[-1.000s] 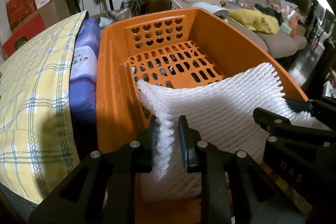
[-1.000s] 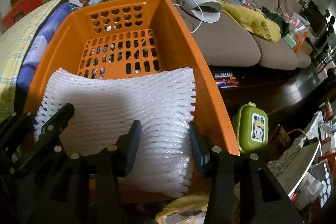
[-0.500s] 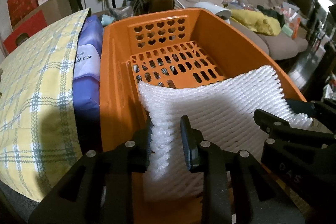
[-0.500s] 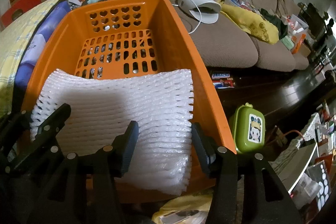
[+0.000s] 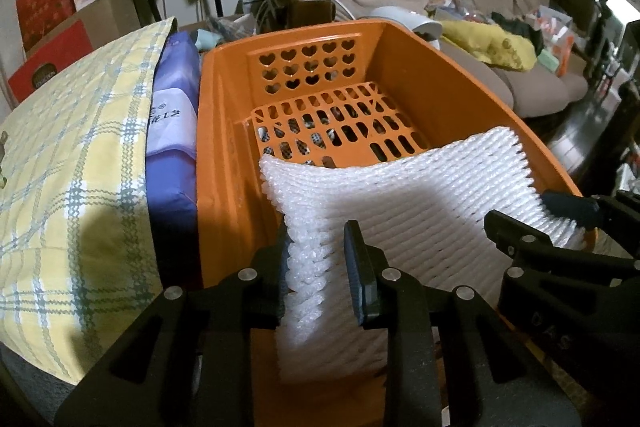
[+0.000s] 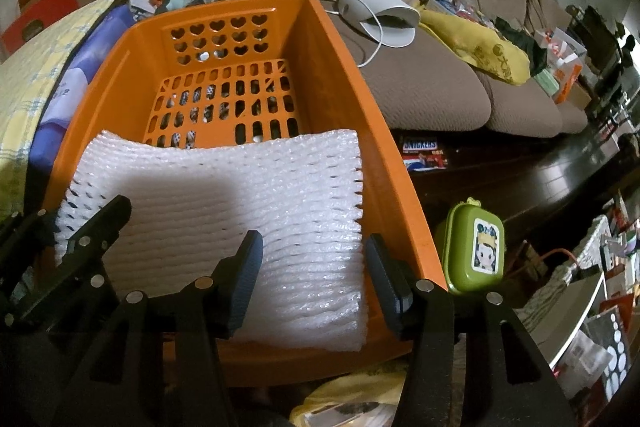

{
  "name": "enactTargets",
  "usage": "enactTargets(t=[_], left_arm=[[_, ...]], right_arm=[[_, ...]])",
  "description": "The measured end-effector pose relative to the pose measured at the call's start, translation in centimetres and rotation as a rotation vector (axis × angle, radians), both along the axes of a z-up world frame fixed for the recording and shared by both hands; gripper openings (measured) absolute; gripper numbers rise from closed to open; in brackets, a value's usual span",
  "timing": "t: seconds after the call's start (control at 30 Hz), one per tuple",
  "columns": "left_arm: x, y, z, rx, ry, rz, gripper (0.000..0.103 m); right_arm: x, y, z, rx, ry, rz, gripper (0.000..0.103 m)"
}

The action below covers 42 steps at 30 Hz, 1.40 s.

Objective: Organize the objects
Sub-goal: 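Press the foam net stack onto the basket floor with both tools, then open both tools and release the foam net stack inside the basket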

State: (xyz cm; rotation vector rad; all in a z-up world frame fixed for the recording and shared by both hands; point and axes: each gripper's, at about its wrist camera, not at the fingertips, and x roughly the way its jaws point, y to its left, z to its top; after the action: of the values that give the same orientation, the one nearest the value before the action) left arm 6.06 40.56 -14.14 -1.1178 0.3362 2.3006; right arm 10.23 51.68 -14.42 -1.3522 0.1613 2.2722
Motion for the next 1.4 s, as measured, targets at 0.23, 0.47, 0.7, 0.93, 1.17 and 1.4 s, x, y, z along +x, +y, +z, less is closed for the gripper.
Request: enactTargets(t=[0.23,0.47,0.7,0.93,1.17,1.4], left_arm=[[-0.3,-0.3,0.2,0.007,-0.003,0.01,0.023],[-0.3,-0.2,0.3,0.004,-0.002,0.009,0.023],[-0.5,-0.3,0.7,0.015,0.001,0.014,0.023],[-1.4,-0.9,1.8,0.043,-0.01,0.023,0.023],[-1.9,-1.6,2.6,0.069,-0.029,0.031,0.022],[-1.7,-1.3,2.9,0.075,-0.028,0.002,0.017]], right_arm=[[-0.1,-0.2,0.0,0.006,-0.005,0.004,0.055],[0.0,-0.2,0.1,0.004,0.001,0.002,0.055],[-0.1,-0.1,0.2,0.006,0.007,0.001,0.055],[0.4,0.7,1.0,-0.049,0.068,-0.022,0.047],[0.7,0.7,1.4,-0.067,0.088,-0.021,0.03],[0.6,0.7,1.2,-0.087,0.085,-0.017,0.019]])
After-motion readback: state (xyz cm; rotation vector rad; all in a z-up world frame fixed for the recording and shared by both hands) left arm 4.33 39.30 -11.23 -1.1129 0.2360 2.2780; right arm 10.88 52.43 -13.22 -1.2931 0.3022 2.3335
